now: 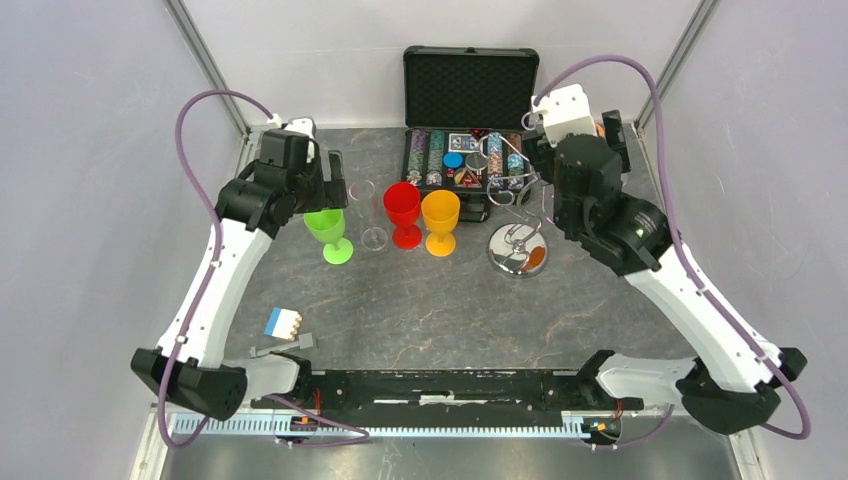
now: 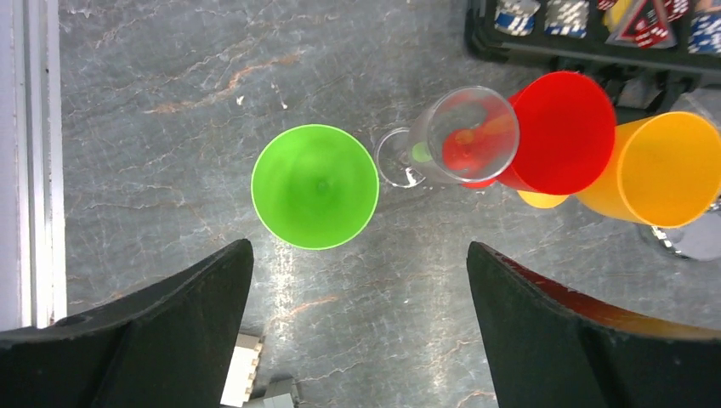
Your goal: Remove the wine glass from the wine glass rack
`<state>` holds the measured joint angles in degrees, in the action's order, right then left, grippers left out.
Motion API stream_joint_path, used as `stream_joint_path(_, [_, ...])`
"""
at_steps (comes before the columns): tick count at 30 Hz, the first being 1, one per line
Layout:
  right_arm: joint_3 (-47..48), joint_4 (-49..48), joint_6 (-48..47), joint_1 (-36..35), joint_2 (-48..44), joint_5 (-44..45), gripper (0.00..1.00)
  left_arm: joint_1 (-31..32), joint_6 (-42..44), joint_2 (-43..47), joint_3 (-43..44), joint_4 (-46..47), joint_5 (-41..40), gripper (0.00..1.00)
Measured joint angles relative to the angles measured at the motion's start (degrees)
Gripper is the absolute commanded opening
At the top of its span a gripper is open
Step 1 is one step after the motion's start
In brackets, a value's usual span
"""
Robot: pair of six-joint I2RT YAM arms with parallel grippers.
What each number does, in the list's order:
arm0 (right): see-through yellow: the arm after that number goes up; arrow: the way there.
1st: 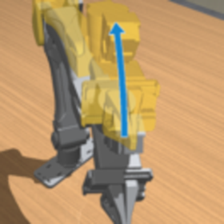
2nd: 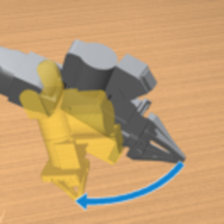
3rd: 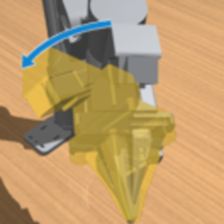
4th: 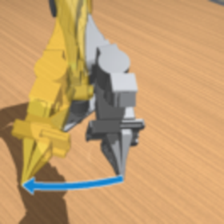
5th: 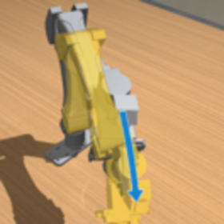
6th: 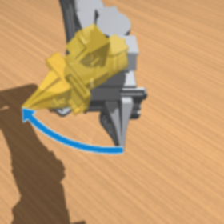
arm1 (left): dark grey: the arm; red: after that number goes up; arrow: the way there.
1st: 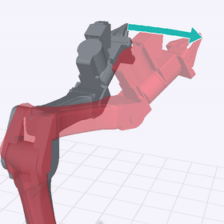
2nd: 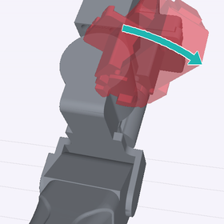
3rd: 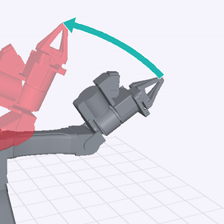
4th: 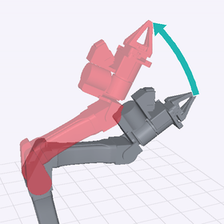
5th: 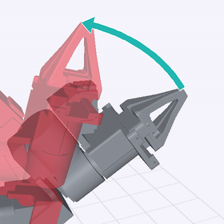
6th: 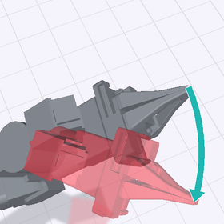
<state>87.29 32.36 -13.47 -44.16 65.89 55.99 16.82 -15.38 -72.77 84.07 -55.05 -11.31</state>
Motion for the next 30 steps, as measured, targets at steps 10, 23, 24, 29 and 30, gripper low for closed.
stream_joint_path(10, [7.3, 6.86, 6.84, 17.81, 4.31, -17.05, 0.89, -0.09, -0.13, 6.1, -2.86, 3.82, 2.99, 1.0])
stream_joint_path(23, [-5.22, 4.5, 26.99, 50.6, -3.82, -42.77, 0.91, -0.09, -0.17, 8.59, -12.04, 9.86, 11.67, 1.0])
stream_joint_path(24, [-6.99, 4.13, 28.59, 51.91, -4.83, -45.27, 0.91, -0.09, -0.17, 8.59, -12.26, 10.08, 12.22, 1.0])
stream_joint_path(29, [-15.15, -1.38, 37.24, 56.52, -10.05, -57.22, 0.89, -0.09, -0.15, 8.96, -13.14, 11.19, 14.03, 1.0])
stream_joint_path(30, [-16.39, -2.47, 38.82, 57.0, -10.95, -59.08, 0.88, -0.09, -0.17, 9.14, -13.35, 11.3, 14.34, 1.0])
